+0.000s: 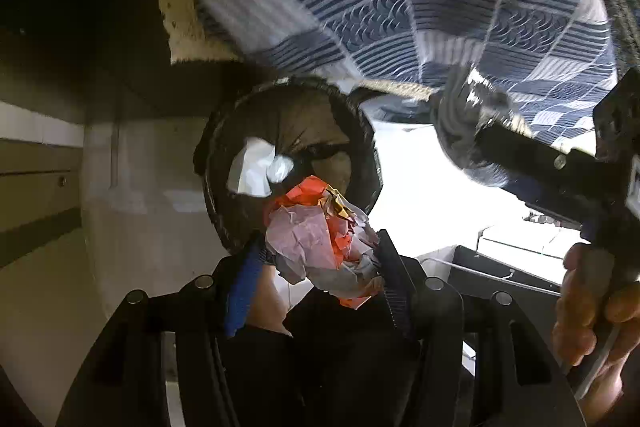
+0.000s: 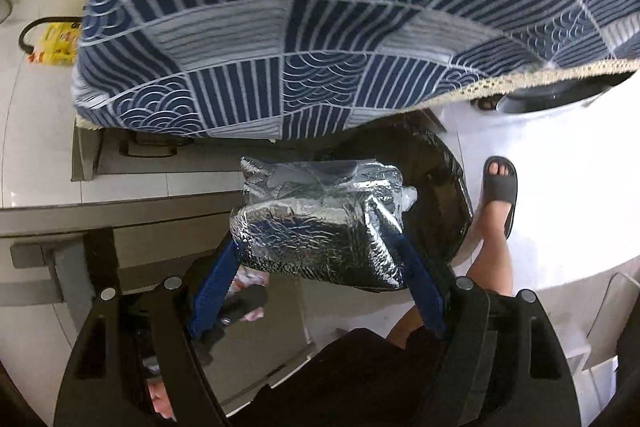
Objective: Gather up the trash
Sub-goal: 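Carry the red wrapper and foil package in both grippers down to the bin, then open the right gripper to drop the foil package while the left releases the wrapper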
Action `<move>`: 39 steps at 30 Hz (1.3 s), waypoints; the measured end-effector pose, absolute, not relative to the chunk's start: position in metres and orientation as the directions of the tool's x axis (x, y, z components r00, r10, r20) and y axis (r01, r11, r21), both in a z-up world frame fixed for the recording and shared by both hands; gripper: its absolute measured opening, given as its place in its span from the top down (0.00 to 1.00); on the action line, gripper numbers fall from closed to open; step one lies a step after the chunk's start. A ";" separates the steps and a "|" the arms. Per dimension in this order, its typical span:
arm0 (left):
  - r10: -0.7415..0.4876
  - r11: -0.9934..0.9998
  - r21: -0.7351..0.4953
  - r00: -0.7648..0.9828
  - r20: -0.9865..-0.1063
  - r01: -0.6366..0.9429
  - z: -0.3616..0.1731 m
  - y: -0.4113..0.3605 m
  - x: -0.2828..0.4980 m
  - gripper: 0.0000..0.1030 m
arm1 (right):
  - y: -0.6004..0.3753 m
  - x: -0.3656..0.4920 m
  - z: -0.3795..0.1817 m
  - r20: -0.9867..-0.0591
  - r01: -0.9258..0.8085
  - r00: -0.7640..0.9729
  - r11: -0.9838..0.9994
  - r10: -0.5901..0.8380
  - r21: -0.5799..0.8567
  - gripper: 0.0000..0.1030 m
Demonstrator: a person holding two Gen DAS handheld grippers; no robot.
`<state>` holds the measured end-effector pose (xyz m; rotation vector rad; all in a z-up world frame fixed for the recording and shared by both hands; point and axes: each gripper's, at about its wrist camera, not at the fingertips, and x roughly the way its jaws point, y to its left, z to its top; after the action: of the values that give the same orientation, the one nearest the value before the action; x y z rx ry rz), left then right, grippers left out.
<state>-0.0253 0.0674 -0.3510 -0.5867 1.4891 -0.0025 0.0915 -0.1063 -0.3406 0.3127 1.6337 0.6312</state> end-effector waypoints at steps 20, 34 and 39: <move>-0.405 0.835 -0.394 0.056 -0.912 -0.384 -0.386 0.053 -0.022 0.46 | -0.091 0.103 -0.374 -0.749 -0.059 -0.234 0.760 0.620 0.647 0.12; -0.390 0.842 -0.376 0.045 -0.920 -0.387 -0.383 0.059 -0.019 0.30 | -0.098 0.102 -0.372 -0.753 -0.041 -0.216 0.765 0.622 0.643 0.05; -0.373 0.845 -0.369 0.066 -0.925 -0.387 -0.368 0.068 -0.018 0.30 | -0.103 0.100 -0.362 -0.766 -0.064 -0.209 0.774 0.607 0.630 0.05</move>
<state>-0.0178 0.0682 -0.3679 -0.6255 1.5372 0.0111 0.0996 -0.1029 -0.3623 0.4339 1.6813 0.6481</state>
